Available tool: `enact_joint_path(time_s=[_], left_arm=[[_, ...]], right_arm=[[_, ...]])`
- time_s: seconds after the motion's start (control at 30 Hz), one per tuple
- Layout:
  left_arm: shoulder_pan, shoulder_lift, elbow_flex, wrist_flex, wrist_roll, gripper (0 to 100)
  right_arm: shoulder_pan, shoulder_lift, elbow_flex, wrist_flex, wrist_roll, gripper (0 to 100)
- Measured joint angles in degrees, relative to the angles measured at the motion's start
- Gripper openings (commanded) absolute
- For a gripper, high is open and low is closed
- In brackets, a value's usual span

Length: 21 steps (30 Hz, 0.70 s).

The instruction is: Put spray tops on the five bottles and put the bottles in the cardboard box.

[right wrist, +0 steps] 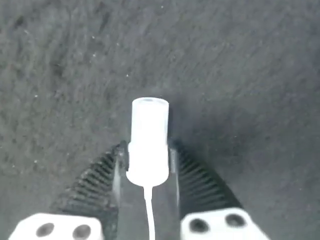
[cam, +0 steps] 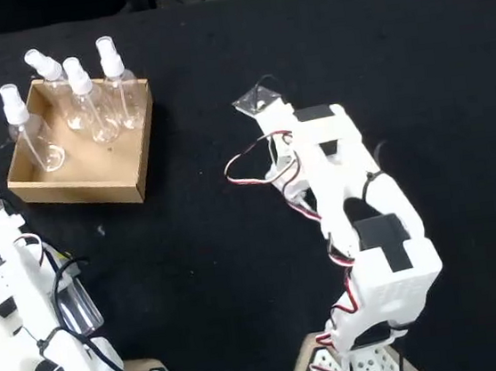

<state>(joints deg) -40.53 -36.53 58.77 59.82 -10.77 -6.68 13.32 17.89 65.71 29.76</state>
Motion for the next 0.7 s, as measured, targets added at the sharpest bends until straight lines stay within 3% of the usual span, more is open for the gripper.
enact_joint_path(time_s=[0.13, 0.33, 0.47, 0.7], left_arm=[[0.0, 0.0, -1.2, 1.3, -0.1, 16], [2.7, 0.0, -15.0, 14.3, 0.0, 16], [8.5, -0.9, -24.8, 22.3, 0.0, 16], [21.5, -14.2, -26.7, 23.4, 3.1, 16]], right_arm=[[1.7, -6.0, -3.1, 6.8, 0.0, 1.4], [1.8, -18.5, -10.8, 14.6, -8.2, 1.4], [1.8, -23.5, -15.8, 15.5, -14.9, 1.4], [1.8, -26.1, -28.7, 19.2, -25.8, 1.5]])
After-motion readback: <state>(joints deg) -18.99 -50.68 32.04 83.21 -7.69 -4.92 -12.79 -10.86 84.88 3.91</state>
